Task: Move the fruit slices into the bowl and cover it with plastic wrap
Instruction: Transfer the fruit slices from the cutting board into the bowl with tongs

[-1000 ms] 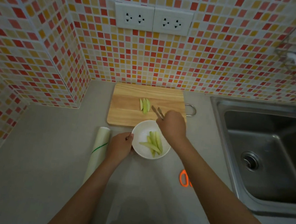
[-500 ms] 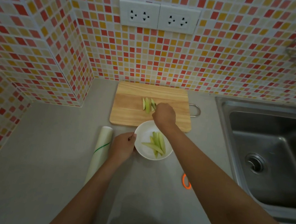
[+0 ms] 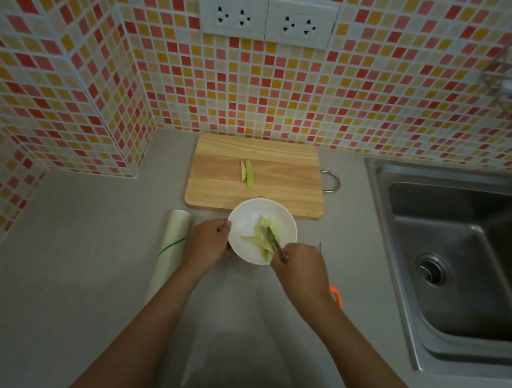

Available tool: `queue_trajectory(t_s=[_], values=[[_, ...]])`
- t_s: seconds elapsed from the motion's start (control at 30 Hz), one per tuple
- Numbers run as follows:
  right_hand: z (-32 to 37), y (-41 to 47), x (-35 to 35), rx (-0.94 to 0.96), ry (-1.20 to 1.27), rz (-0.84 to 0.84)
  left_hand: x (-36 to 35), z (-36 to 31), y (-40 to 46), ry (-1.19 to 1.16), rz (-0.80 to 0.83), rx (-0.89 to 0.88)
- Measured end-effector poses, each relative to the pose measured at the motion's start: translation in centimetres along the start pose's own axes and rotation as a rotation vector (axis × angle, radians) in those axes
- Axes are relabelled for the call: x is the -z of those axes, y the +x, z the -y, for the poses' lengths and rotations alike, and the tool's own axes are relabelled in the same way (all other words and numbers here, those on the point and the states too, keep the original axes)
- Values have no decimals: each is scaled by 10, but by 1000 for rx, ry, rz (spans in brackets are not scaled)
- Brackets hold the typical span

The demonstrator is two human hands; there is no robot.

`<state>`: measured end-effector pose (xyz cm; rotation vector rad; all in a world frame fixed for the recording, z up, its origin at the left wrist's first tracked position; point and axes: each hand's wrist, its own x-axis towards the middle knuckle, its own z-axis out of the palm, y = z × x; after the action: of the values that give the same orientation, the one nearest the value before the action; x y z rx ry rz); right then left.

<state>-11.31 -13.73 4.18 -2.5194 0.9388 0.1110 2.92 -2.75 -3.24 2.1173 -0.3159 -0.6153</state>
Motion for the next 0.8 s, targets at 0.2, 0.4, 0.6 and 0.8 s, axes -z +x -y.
queue_trajectory(t_s=[0.2,0.4,0.6,0.8], values=[[14,28,18,-11,84,-118,2,-1,0,7,1,-1],[46,106,20,64,58,-57,1,0,-1,-4,8,-10],[58,134,2,56,-44,-28,1,1,-2,-13,5,-3],[44,131,10,47,30,-72,2,1,-1,-11,9,-16]])
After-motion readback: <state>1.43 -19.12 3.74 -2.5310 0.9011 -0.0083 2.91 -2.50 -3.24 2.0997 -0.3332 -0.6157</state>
